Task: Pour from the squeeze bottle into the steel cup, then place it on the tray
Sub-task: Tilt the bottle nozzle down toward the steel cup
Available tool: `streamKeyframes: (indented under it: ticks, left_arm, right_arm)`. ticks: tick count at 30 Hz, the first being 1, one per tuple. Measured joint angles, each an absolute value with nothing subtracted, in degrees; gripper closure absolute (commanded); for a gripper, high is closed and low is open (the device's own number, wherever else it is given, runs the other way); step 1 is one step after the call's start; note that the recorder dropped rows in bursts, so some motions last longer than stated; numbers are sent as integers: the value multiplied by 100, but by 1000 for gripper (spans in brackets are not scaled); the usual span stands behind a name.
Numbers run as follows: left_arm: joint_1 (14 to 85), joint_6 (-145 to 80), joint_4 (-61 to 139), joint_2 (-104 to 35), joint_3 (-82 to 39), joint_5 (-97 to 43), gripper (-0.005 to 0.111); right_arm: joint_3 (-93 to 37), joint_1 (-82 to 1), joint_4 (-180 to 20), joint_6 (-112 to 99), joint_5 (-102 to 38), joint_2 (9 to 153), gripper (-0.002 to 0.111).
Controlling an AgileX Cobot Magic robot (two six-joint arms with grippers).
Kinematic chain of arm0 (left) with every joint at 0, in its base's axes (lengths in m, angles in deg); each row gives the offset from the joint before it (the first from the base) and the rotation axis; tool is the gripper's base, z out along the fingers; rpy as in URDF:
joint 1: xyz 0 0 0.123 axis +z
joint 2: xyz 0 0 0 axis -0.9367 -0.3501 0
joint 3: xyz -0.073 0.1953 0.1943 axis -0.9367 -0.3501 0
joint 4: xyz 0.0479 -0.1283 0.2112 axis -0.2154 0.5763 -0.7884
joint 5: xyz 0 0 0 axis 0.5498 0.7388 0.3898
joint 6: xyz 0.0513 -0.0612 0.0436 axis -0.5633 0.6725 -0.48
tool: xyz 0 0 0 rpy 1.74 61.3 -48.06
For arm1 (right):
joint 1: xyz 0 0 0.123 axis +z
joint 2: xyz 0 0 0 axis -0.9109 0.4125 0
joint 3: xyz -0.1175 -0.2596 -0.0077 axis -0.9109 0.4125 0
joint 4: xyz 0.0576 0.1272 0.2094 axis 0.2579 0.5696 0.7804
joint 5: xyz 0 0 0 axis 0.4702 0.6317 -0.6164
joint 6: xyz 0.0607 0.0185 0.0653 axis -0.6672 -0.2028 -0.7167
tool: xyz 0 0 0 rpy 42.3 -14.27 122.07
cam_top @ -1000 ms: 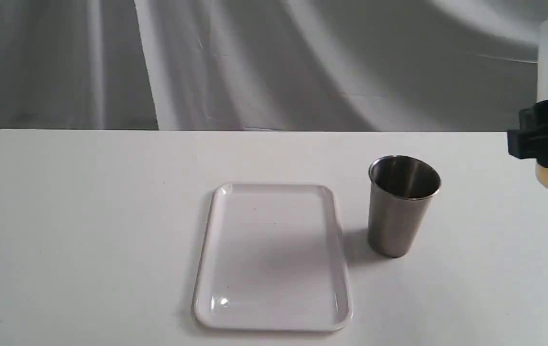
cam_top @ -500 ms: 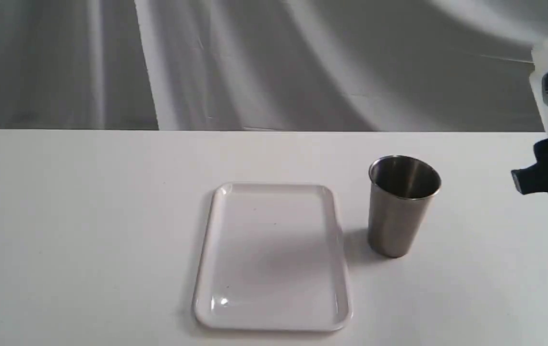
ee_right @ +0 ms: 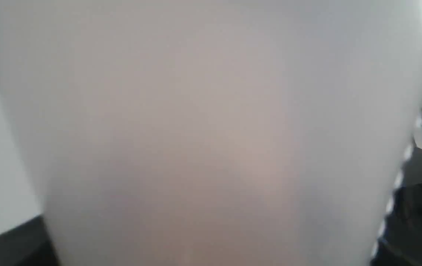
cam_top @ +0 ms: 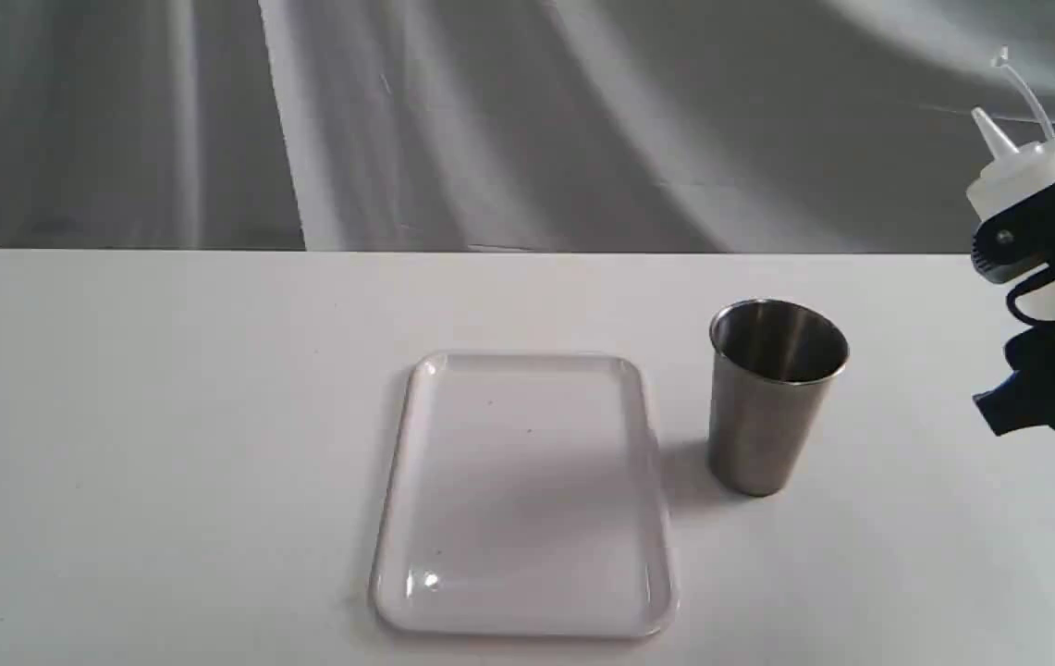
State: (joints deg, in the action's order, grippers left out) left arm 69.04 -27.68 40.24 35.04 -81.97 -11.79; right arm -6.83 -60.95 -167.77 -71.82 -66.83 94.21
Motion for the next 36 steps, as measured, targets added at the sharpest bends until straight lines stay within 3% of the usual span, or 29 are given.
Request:
streamKeyframes:
  ticks: [36]
  left_arm:
    - [6904,-2768,4024,3504,-8197,-1179,107]
  right_arm:
    - [-683,-6220,-17811,-7273,-7362,9735,108]
